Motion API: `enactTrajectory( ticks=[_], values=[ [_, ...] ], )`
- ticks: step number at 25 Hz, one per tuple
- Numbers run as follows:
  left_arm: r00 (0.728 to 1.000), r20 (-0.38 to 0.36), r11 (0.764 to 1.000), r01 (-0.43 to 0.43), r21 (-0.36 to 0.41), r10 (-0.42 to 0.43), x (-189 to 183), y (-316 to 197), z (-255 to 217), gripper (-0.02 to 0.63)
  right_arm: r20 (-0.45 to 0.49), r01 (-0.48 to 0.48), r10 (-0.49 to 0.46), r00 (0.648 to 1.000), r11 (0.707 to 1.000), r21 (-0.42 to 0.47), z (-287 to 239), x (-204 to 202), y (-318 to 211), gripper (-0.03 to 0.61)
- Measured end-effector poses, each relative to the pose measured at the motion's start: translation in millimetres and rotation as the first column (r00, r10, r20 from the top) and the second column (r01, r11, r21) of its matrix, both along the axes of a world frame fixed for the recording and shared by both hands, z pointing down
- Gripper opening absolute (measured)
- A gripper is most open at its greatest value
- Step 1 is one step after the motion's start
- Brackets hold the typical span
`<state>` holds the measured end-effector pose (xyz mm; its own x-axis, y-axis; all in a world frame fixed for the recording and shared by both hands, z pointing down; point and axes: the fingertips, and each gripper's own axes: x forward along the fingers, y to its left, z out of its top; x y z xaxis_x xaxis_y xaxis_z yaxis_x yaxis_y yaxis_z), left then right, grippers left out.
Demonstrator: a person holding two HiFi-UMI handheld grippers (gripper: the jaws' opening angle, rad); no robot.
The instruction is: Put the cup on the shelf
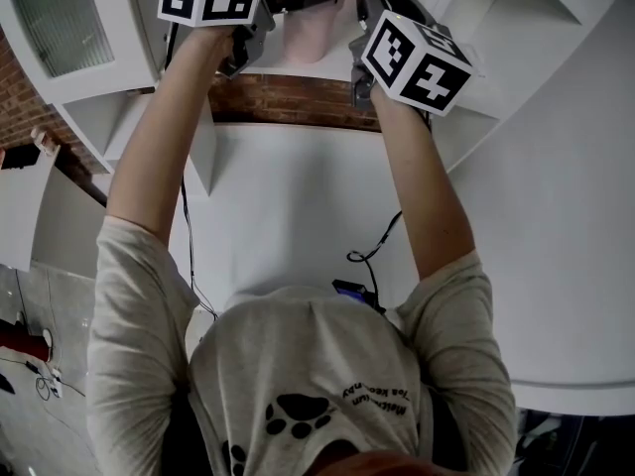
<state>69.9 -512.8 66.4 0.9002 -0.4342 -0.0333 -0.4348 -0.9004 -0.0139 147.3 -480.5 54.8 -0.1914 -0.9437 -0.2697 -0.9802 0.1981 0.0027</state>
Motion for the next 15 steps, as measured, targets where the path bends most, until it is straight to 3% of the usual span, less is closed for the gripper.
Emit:
enactTrajectory(
  ticks=[4,9,15],
  values=[
    [0.997,-0.075,1.000,-0.002,0.018,0.003,-5.0,3.5,-13.3,0.400,0.010,-0.008,0.008,1.000,1.000,-0.020,7.7,7.2,5.9,0.133],
    [0.995,-0.096,0.999,0.034,0.017,-0.032,-18.6,15.7,-17.9,0.396,0.009,0.006,-0.006,1.000,1.000,-0.017,7.3,4.9,17.1,0.133],
    [0.989,-0.118,0.995,0.094,0.033,-0.089,-33.9,34.4,-18.1,0.205,0.018,0.019,-0.019,1.000,1.000,-0.015,9.0,-1.3,30.1,0.133]
  ],
)
